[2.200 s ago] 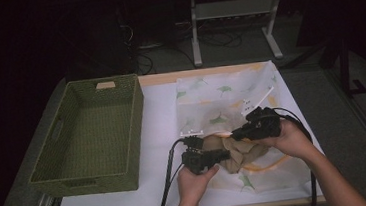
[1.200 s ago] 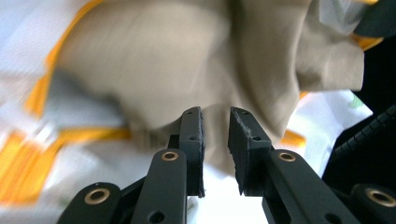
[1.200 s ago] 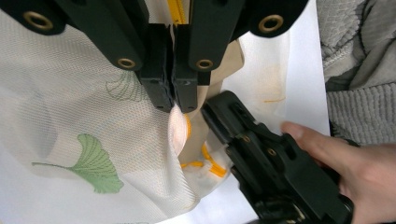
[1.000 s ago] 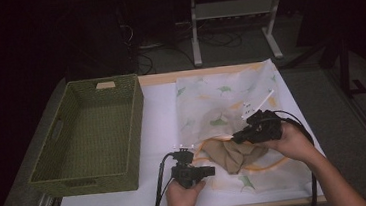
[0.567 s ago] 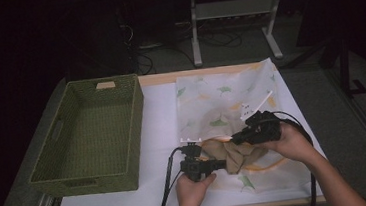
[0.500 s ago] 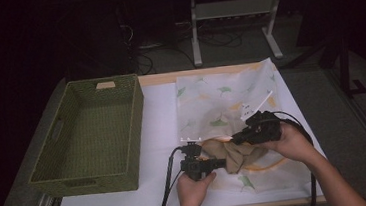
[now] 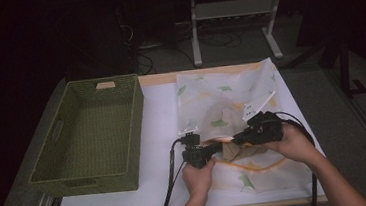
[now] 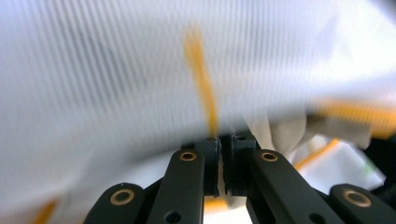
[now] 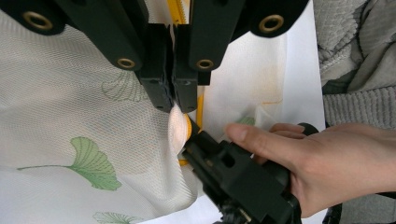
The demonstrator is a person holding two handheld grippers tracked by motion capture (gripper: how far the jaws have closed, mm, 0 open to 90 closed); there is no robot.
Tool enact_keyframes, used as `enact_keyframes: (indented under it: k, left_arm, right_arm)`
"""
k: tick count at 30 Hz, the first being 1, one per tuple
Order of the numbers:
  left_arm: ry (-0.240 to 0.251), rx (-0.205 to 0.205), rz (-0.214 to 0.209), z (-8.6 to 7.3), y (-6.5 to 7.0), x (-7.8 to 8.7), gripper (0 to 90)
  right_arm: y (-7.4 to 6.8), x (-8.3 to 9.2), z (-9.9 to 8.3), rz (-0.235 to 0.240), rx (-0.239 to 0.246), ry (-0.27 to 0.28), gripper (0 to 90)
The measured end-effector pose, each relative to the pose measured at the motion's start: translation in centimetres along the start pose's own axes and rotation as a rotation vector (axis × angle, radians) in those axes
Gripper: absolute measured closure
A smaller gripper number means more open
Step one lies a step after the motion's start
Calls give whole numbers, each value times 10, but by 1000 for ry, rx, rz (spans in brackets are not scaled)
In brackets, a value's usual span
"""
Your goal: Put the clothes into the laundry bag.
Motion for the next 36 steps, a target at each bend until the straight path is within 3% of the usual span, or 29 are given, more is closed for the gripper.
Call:
enact_keyframes:
  k: [2,5,10,14,16,20,21,24,30,34,36]
  left_arm:
    - [-25,-17,0,-5,-1,2,848]
    - [-42,-11,-28,-10,0,10,789]
    - [-82,-46,-89,-24,14,23,729]
    - [-119,-63,-123,-32,23,19,723]
    - [-138,-84,-102,-37,24,11,722]
    - [-140,-85,-91,-38,23,7,748]
    - [-134,-116,-34,-37,21,-4,846]
    - [-117,-116,-2,-33,20,-13,883]
    - [-43,-86,10,-22,20,-19,890]
    - [-57,-103,-6,-24,21,-12,843]
    - [-77,-112,-12,-28,19,0,824]
  right_arm:
    - [2,2,0,-5,-11,3,865]
    - [6,2,-1,-7,-19,8,863]
    - [8,-1,-1,-5,-29,7,860]
    - [9,-2,-1,-4,-32,8,858]
    - [10,-2,-2,-4,-32,10,858]
    - [9,-1,-3,-4,-39,12,858]
    - [7,-2,-7,-5,-39,10,859]
    - [4,-2,-11,-7,-42,8,860]
    - [-1,3,-15,-11,-49,23,861]
    - [-3,7,-15,-9,-46,34,861]
    - [-3,8,-18,0,-47,25,858]
Point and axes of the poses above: each handheld gripper's, and its own axes: x roughly backward along the jaws, z roughly out of its top, y roughly to its right, the point moved 9 cm from there along -x, roughly forward along the jaws, and after that the axes turned 8 degrees about y, right-handed, at the moved point
